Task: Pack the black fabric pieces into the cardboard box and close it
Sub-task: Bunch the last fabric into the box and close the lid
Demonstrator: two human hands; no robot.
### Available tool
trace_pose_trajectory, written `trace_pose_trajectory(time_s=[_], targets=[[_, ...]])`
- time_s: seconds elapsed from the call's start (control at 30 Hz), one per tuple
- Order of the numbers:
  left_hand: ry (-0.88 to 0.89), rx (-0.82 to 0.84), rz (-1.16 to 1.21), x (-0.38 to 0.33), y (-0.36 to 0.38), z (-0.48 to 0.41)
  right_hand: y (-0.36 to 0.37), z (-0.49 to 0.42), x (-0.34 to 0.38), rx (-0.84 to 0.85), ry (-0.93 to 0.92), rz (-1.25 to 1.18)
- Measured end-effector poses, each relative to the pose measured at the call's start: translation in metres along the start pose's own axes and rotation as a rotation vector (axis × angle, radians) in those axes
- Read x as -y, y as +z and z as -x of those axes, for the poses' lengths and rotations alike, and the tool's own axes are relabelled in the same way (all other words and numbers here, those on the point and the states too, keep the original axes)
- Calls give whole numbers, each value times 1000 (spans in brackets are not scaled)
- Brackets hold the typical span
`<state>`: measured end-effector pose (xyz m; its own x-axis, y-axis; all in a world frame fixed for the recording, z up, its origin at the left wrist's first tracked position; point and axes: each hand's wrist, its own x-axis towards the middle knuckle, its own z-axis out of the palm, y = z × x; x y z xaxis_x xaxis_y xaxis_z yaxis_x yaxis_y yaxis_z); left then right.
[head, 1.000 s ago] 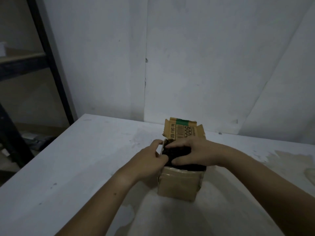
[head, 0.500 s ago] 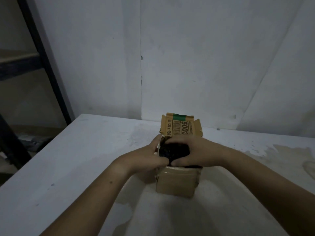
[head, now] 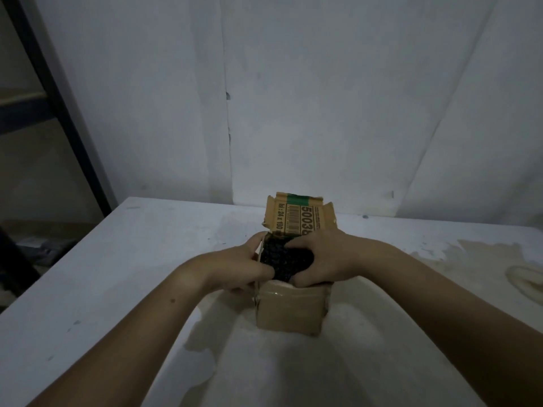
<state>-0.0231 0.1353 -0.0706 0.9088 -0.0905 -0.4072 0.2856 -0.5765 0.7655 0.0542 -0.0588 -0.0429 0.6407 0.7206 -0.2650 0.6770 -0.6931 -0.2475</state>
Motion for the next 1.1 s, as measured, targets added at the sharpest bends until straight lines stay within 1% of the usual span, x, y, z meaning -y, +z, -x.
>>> trace_pose_trajectory(time_s=[0.03,0.07,0.13,0.17,0.2,0.3,0.37,0.4,0.47,0.5,0.57,0.67,0.77,0.83,0.97,1.1], targets=[[16,-3,6,2,2,2,1,5,-5,-41,-41,-107],[30,-3,30,5,3,4,1,11,-11,-117,-77,-224],[45,-12,112,10,8,5,4,25,-24,-331,-109,-415],[49,-36,149,13,10,3,7,32,-31,-435,-97,-446],[52,-71,170,15,11,2,11,37,-36,-519,-79,-439],[56,-171,183,18,16,-5,30,43,-45,-693,12,-440],[59,-199,225,18,21,-8,41,41,-46,-791,149,-597],[64,-217,240,17,24,-10,44,38,-45,-776,226,-744],[81,-247,249,16,28,-11,46,32,-42,-628,304,-1046],[104,-254,245,16,29,-10,47,29,-41,-576,298,-1136],[180,-260,216,17,31,-10,47,25,-39,-579,253,-1210],[274,-336,229,22,35,-10,47,24,-37,-672,223,-1207],[348,-452,241,22,41,-9,48,27,-38,-749,187,-1115],[380,-496,219,23,43,-7,49,28,-40,-791,116,-1022],[449,-583,173,26,44,-2,49,34,-42,-768,-20,-781],[483,-631,199,29,47,-5,52,38,-48,-756,-31,-685]])
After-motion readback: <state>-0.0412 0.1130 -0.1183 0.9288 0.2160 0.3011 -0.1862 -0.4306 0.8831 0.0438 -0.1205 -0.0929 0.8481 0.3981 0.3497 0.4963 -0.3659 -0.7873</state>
